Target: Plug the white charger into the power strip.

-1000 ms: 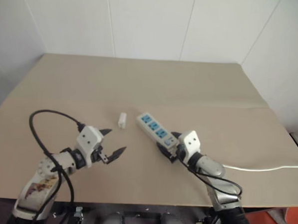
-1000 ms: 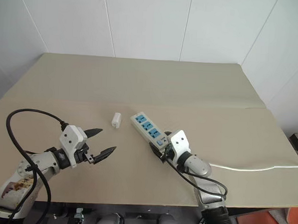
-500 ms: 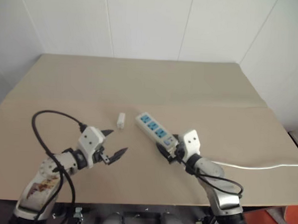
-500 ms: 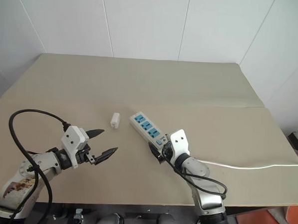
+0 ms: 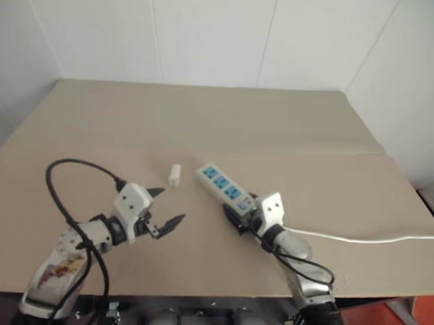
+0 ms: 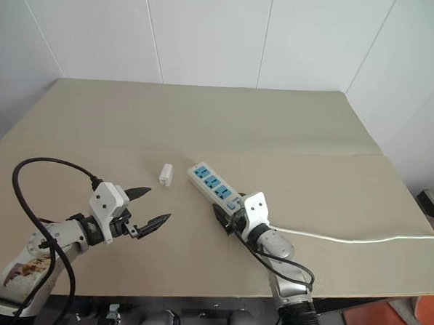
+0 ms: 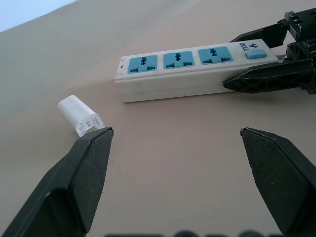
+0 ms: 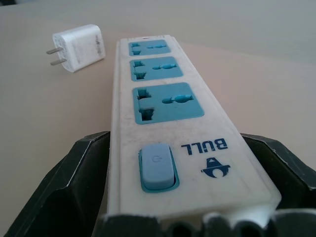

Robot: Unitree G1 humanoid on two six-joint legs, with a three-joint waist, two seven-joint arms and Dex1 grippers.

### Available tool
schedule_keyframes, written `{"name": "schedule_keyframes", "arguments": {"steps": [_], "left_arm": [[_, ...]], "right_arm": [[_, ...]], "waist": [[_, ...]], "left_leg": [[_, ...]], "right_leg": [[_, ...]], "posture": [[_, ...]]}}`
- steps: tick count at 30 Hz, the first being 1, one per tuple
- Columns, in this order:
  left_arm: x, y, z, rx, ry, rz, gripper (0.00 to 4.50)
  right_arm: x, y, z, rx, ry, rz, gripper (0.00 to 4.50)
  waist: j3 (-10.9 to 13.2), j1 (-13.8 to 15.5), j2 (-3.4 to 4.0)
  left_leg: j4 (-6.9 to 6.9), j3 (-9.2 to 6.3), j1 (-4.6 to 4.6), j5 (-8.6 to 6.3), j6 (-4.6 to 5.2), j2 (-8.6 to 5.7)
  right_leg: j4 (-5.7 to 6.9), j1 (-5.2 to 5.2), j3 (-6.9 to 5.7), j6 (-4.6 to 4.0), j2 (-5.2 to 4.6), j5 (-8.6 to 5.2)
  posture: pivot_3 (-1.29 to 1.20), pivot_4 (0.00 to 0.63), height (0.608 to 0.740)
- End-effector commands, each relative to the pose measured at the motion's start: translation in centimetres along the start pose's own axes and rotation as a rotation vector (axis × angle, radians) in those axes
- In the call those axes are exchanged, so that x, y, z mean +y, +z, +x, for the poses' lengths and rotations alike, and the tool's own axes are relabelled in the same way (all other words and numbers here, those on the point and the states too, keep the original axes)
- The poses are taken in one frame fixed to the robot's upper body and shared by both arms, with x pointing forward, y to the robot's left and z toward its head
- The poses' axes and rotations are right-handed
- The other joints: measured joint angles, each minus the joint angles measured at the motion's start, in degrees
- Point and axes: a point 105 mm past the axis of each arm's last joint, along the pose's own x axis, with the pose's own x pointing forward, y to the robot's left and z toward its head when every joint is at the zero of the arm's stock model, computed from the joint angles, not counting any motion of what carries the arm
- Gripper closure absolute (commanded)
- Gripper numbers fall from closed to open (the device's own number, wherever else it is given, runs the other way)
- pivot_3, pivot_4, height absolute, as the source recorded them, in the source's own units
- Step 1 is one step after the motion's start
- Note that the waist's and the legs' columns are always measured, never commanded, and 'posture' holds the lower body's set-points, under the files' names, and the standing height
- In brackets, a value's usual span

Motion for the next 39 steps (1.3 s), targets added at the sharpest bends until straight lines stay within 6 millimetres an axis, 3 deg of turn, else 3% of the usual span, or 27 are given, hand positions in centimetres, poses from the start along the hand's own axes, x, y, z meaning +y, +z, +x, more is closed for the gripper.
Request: {"name": "schedule_keyframes", "arguments": {"steps": [1,11,16,23,29,32,39], "left_arm": [[0.2,1.2,-0.3,-0.037,0.0,0.041,0.0],[0.4,1.3,-0.4,-0.034,0.005,0.048,0.0],[0.5,1.4,-0.4,-0.036,0.005,0.052,0.0],[0.5,1.6,-0.2,-0.037,-0.034,0.075,0.0],[2.3,3.1,0.3,-0.075,-0.108,0.11,0.0],[4.6,4.6,0.7,-0.104,-0.122,0.087,0.0],[9.4,6.6,1.2,-0.021,-0.139,0.101,0.0]], "right_arm": [[-0.2,0.0,-0.3,-0.003,0.075,0.029,0.05],[0.3,-2.2,-0.4,0.085,0.162,0.032,0.05],[0.6,-2.8,-0.3,0.104,0.183,0.007,1.06],[-0.4,-2.7,-0.6,0.094,0.162,-0.042,1.06],[-4.2,0.7,-2.4,0.028,0.189,-0.127,1.06],[-6.1,3.2,-3.7,0.001,0.221,-0.173,1.06],[-6.2,6.3,-5.7,-0.06,0.323,-0.148,1.06]], "waist": [[0.0,-0.14,0.0],[-0.02,-0.17,-0.02],[-0.1,-0.36,-0.15],[-0.14,-0.38,-0.21],[-0.05,0.9,-0.08],[0.13,1.44,0.03],[0.63,0.69,0.05]], "left_leg": [[0.0,0.0,0.0,0.0,0.0,0.0],[0.0,-0.01,0.03,0.0,0.0,0.0],[0.0,-0.02,0.13,0.0,0.0,0.0],[0.0,-0.02,0.16,0.0,0.0,0.01],[0.02,0.01,0.08,0.0,0.0,-0.08],[0.04,0.0,-0.08,0.01,0.01,-0.11],[0.02,0.01,-0.21,0.01,0.02,-0.06]], "right_leg": [[0.0,0.0,0.0,0.0,0.0,0.0],[0.0,0.04,-0.01,0.0,-0.01,0.0],[0.01,0.12,0.0,0.0,-0.01,0.0],[0.02,0.13,0.01,0.0,-0.01,0.0],[0.01,0.11,-0.04,0.0,-0.04,0.0],[-0.06,0.04,-0.11,0.0,-0.06,0.0],[-0.07,-0.12,-0.1,0.0,0.03,0.0]], "posture": [[0.0,0.15,0.74],[0.0,0.15,0.74],[0.0,0.15,0.74],[0.0,0.15,0.74],[0.0,0.15,0.74],[0.0,0.15,0.74],[0.0,0.15,0.74]]}}
